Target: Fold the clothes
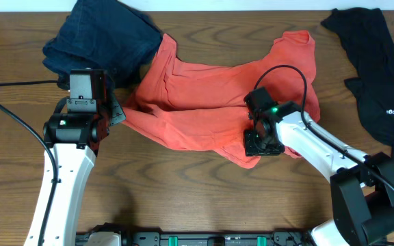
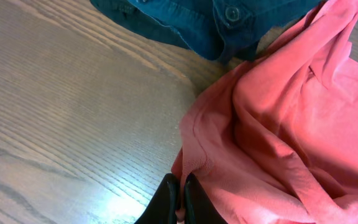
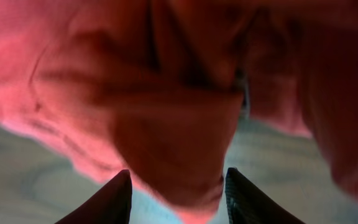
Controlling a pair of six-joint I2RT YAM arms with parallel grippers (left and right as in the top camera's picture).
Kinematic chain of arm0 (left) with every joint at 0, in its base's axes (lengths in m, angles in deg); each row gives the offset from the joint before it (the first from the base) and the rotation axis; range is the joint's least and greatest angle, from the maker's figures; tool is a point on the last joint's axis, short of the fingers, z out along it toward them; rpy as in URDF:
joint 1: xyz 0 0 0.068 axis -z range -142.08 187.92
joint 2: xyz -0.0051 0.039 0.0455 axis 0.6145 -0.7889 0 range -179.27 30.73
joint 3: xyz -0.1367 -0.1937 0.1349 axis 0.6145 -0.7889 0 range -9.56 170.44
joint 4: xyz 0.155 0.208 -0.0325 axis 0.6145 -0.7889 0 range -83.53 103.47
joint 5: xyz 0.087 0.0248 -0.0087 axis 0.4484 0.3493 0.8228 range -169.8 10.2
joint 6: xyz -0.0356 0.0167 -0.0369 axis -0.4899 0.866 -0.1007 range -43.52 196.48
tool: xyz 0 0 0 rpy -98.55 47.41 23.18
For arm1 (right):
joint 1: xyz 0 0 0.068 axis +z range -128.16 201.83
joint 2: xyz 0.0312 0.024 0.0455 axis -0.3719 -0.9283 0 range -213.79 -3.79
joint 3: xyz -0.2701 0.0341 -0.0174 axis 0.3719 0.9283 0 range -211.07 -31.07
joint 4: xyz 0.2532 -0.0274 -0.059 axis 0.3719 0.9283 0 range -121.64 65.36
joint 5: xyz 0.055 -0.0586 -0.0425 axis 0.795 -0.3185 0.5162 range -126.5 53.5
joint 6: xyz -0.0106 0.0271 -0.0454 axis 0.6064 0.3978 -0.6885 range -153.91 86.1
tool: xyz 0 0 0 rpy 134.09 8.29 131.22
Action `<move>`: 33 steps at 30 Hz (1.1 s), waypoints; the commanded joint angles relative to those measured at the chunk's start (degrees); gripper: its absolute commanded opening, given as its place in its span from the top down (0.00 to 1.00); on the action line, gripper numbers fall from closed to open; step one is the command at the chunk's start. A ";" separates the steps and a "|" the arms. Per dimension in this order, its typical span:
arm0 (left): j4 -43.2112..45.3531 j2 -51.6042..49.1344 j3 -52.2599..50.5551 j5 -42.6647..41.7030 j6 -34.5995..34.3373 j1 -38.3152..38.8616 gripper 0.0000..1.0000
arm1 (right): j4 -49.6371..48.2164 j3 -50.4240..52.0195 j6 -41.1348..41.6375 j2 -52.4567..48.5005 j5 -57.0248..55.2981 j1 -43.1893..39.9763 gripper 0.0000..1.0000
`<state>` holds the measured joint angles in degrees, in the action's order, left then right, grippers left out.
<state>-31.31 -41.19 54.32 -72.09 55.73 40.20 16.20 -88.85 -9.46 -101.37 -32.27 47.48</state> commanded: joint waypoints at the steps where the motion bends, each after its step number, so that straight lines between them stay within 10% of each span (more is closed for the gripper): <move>1: 0.00 -0.33 0.20 0.48 0.55 -0.33 0.94 | -2.54 2.64 1.90 -0.20 -2.71 0.90 0.56; 3: 0.00 -0.33 0.20 0.50 0.55 -0.33 0.94 | -3.93 3.93 2.10 -0.20 -2.73 0.90 0.61; 5: 0.00 -0.33 0.20 0.50 0.55 -0.33 0.94 | -4.11 4.76 3.30 -0.20 -3.39 0.90 0.96; 6: 0.00 -0.33 0.20 0.48 0.55 -0.33 0.94 | -3.69 4.81 3.63 -0.20 -3.65 0.90 0.99; 33: -7.43 9.09 0.22 0.48 0.59 -0.33 0.94 | 41.94 -32.02 -14.29 20.44 0.68 -33.99 0.99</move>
<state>-37.87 -34.76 54.32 -73.08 55.73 40.27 56.96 -117.65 -20.67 -81.04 -31.11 16.14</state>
